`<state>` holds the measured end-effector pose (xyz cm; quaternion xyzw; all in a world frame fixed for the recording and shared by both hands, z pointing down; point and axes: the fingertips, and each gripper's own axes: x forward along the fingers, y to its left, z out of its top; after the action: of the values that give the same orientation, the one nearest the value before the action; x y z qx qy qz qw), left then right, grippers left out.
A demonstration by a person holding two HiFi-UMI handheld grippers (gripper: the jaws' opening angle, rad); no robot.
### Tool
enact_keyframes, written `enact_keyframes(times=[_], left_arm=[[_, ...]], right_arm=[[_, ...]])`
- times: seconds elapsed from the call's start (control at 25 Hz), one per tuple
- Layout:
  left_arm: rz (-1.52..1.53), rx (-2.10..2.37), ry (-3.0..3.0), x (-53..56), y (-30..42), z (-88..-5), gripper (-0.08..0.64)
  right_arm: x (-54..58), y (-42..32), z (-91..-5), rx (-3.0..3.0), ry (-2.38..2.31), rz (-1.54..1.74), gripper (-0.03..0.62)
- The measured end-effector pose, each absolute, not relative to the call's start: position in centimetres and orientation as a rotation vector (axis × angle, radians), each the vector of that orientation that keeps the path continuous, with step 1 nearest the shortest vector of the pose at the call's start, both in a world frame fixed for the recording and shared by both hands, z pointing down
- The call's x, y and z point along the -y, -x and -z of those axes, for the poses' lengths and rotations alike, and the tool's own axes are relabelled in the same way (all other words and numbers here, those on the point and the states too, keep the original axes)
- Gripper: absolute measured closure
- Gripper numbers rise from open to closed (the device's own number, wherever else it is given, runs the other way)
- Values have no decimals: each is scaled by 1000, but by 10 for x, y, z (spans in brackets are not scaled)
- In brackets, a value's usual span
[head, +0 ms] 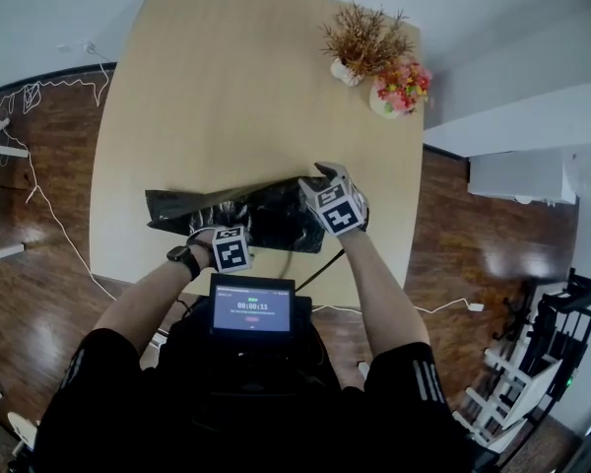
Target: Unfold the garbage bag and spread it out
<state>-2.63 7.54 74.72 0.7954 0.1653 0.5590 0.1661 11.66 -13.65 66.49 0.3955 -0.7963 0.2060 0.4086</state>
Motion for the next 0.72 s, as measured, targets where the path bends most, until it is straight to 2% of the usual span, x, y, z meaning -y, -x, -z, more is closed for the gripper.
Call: enact_keyframes(times=[0.2, 0.44, 0.56, 0.72], left_arm=[[-1526, -438, -2295, -71, 25, -733, 396], [-1473, -162, -2506, -21, 22, -682, 397], [-1497, -35, -2568, 6, 22, -693, 397], [-1693, -46, -2630, 27, 17, -731, 396]], right_arm=[[122, -111, -634, 2049, -1067, -478, 373], [106, -131, -680, 1930, -1030, -557, 374], [98, -139, -704, 1868, -1011, -607, 374], [91, -141, -722, 1832, -989, -626, 373]])
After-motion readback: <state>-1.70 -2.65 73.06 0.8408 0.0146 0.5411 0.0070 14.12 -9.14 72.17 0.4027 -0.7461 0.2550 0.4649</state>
